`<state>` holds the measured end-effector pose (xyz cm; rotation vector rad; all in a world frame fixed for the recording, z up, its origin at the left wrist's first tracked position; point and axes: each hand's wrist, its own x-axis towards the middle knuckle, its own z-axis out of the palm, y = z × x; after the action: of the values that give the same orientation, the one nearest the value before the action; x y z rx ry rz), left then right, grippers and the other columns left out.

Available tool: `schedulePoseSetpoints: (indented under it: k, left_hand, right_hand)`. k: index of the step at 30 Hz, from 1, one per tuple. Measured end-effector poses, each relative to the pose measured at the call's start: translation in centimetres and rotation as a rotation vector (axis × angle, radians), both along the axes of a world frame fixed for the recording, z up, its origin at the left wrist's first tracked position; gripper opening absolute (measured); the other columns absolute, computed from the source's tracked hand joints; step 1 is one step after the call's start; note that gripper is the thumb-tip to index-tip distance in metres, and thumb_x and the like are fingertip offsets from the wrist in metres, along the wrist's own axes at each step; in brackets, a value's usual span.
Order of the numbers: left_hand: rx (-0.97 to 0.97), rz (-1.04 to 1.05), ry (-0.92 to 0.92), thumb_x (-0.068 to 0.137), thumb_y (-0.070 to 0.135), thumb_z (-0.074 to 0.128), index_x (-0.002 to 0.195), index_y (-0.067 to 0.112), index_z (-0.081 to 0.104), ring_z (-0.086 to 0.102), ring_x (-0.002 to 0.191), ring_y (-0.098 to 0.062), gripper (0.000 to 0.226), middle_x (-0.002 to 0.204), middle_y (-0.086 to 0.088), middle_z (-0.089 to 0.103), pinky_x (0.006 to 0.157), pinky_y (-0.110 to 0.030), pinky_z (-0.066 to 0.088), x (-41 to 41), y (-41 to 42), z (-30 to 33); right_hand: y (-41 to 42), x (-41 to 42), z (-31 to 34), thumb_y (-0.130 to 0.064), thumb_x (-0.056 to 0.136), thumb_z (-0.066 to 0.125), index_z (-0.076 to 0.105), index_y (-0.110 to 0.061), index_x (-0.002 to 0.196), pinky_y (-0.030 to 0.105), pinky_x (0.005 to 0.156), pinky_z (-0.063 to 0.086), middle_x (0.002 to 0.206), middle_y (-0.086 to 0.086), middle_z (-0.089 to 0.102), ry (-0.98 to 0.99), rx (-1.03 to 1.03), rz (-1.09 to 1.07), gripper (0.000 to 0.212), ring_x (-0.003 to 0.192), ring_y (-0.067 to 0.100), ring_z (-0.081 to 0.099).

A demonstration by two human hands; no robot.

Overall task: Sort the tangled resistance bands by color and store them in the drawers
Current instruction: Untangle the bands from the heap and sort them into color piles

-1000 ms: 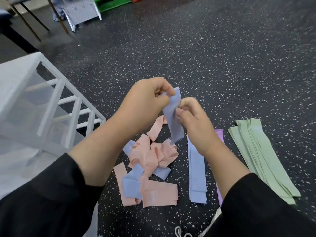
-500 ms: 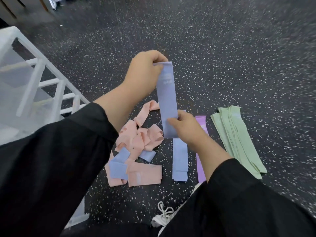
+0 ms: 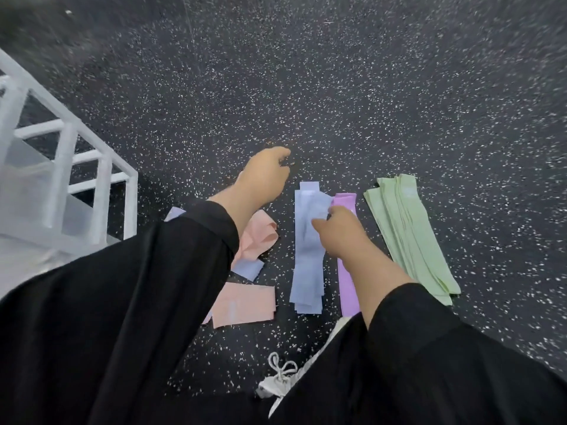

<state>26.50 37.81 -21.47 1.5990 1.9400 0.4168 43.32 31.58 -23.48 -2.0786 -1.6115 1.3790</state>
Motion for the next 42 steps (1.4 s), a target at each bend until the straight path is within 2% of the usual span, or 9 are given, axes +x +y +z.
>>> schedulePoseSetpoints:
  k: [3,9,15,20,24,28,30,33,42]
  left_hand:
    - [-0.031,0.065,0.029,0.103,0.008,0.039,0.138,0.016,0.058,0.058,0.089,-0.021,0.041,0.118,-0.001,0.063,0.072,-0.026,0.042,-2.0,-3.3,-2.8]
    - [-0.115,0.157,0.005,0.105,0.011,0.043,0.141,0.016,0.059,0.060,0.123,-0.028,0.040,0.139,-0.008,0.064,0.096,-0.028,0.044,-5.3,-10.6,-6.9]
    - [-0.071,0.155,0.138,0.101,0.015,0.050,0.129,0.008,0.066,0.058,0.123,-0.030,0.033,0.133,-0.012,0.063,0.101,-0.035,0.043,-10.0,-15.4,-8.7]
    - [-0.033,0.152,0.191,0.099,0.009,0.046,0.123,0.006,0.069,0.061,0.118,-0.030,0.034,0.129,-0.010,0.068,0.103,-0.040,0.046,-13.5,-18.3,-10.1]
    - [0.033,0.134,0.203,0.097,0.006,0.051,0.116,0.004,0.071,0.063,0.113,-0.031,0.027,0.135,-0.009,0.066,0.098,-0.040,0.047,-13.6,-19.5,-10.9]
    - [0.110,0.148,0.258,0.092,0.012,0.055,0.106,0.008,0.073,0.068,0.107,-0.034,0.024,0.142,-0.005,0.063,0.088,-0.047,0.055,-13.4,-21.0,-12.4]
    - [0.113,0.196,0.258,0.090,0.010,0.060,0.123,0.013,0.070,0.066,0.111,-0.032,0.035,0.139,-0.003,0.063,0.089,-0.049,0.054,-13.7,-21.7,-12.9]
    - [0.019,0.219,0.248,0.095,0.015,0.056,0.149,0.031,0.049,0.056,0.118,-0.024,0.057,0.134,0.001,0.059,0.095,-0.048,0.049,-14.3,-22.2,-12.8]
    - [-0.144,0.227,0.318,0.098,0.026,0.057,0.132,0.018,0.063,0.060,0.116,-0.028,0.035,0.127,-0.005,0.064,0.096,-0.043,0.044,-15.4,-22.3,-13.9]
  right_hand:
    - [0.5,-1.2,-0.7,-0.021,0.102,0.048,0.053,-0.005,0.136,0.038,0.096,0.049,0.135,0.014,0.058,-0.049,-0.016,0.102,0.037,0.118,0.034,0.058]
    - [0.8,-5.3,-2.6,-0.026,0.104,0.044,0.054,-0.025,0.117,0.028,0.065,0.038,0.111,0.004,0.058,-0.054,0.094,0.446,0.017,0.093,0.025,0.054]
    - [-2.4,-10.9,-4.1,-0.022,0.107,0.039,0.037,-0.027,0.154,0.031,0.088,0.046,0.152,0.005,0.049,-0.009,0.102,0.796,0.048,0.120,0.030,0.057]
    - [-2.2,-12.4,-6.8,-0.021,0.101,0.049,0.070,-0.016,0.109,0.036,0.076,0.052,0.109,0.010,0.068,-0.178,0.226,0.763,0.023,0.092,0.031,0.064]
    - [-2.3,-11.9,-8.3,-0.011,0.092,0.056,0.060,-0.030,0.078,0.031,0.072,0.046,0.099,0.004,0.056,-0.374,0.161,0.981,0.024,0.097,0.031,0.059]
    - [-3.7,-11.5,-9.7,-0.017,0.090,0.057,0.059,-0.028,0.117,0.046,0.091,0.044,0.121,0.005,0.050,-0.478,0.302,1.067,0.029,0.119,0.035,0.045]
    - [-4.1,-11.6,-10.1,-0.020,0.092,0.057,0.056,-0.027,0.125,0.047,0.094,0.042,0.124,0.006,0.048,-0.542,0.357,1.096,0.034,0.125,0.038,0.043]
    - [-4.1,-11.5,-10.4,-0.019,0.091,0.059,0.058,-0.026,0.121,0.045,0.093,0.043,0.119,0.005,0.050,-0.581,0.415,1.087,0.031,0.121,0.036,0.046]
    - [-4.1,-12.1,-10.4,-0.026,0.090,0.067,0.072,-0.024,0.098,0.039,0.084,0.046,0.098,0.001,0.059,-0.588,0.582,1.071,0.010,0.095,0.026,0.057]
